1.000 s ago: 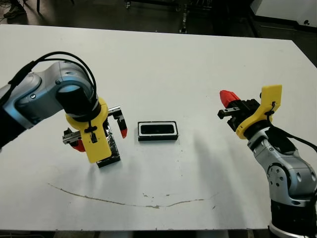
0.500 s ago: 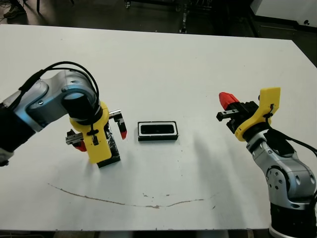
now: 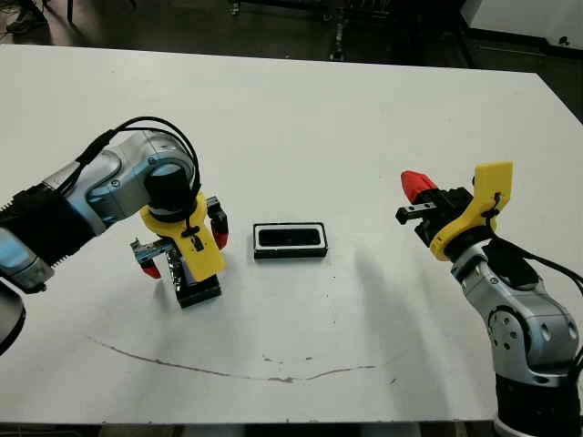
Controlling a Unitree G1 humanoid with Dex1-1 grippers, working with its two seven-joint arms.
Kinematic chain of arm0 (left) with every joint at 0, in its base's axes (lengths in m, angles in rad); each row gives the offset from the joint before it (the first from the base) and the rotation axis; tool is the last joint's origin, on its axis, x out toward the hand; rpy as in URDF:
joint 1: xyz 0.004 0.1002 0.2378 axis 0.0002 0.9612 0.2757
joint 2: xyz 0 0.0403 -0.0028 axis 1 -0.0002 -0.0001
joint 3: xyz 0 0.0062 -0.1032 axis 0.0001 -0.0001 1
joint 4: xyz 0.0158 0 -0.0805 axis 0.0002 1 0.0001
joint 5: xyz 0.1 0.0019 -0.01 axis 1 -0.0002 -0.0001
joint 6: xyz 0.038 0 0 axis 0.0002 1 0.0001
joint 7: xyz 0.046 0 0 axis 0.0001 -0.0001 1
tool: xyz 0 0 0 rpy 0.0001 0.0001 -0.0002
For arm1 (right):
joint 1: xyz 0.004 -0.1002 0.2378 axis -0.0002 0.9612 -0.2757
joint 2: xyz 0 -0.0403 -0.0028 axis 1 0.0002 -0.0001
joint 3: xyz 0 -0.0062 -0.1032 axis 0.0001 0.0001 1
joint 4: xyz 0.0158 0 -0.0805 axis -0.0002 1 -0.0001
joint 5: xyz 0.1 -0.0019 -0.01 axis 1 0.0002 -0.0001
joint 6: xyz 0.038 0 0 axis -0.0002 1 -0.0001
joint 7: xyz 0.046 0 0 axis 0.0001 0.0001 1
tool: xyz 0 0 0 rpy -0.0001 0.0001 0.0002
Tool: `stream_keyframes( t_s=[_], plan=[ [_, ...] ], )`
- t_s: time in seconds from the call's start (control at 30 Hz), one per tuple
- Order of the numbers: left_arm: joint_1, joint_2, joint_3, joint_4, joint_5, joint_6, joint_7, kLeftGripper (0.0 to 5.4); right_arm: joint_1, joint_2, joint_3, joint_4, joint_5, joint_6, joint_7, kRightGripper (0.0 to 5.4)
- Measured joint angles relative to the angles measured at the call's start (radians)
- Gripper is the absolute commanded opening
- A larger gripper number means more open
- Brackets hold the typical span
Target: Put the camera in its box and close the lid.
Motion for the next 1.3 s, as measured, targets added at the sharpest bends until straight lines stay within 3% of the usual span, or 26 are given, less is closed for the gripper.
stream_keyframes(
  t_s=[0.23, 0.37, 0.83, 1.13, 1.3],
  plan=[
    [0.021, -0.009, 0.058, 0.057, 0.023, -0.154, 0.047, 5.40, 0.003, 0.001, 0.003, -0.002, -0.001, 0.000, -0.001, 0.01],
    [0.050, -0.009, 0.100, 0.079, 0.030, -0.184, 0.071, 5.40, 0.006, 0.002, 0.003, -0.008, 0.000, 0.001, -0.004, 0.01],
    [0.117, -0.012, 0.195, 0.123, 0.025, -0.231, 0.059, 3.63, 0.010, 0.004, 0.003, -0.013, 0.000, 0.003, -0.007, 0.00],
    [0.120, -0.024, 0.203, 0.111, 0.011, -0.221, 0.005, 3.63, 0.010, 0.004, 0.003, -0.017, 0.001, 0.003, -0.012, 0.00],
    [0.094, -0.022, 0.152, 0.093, 0.007, -0.221, 0.000, 3.63, 0.010, 0.004, 0.003, -0.017, 0.001, 0.004, -0.016, 0.00]
  ],
)
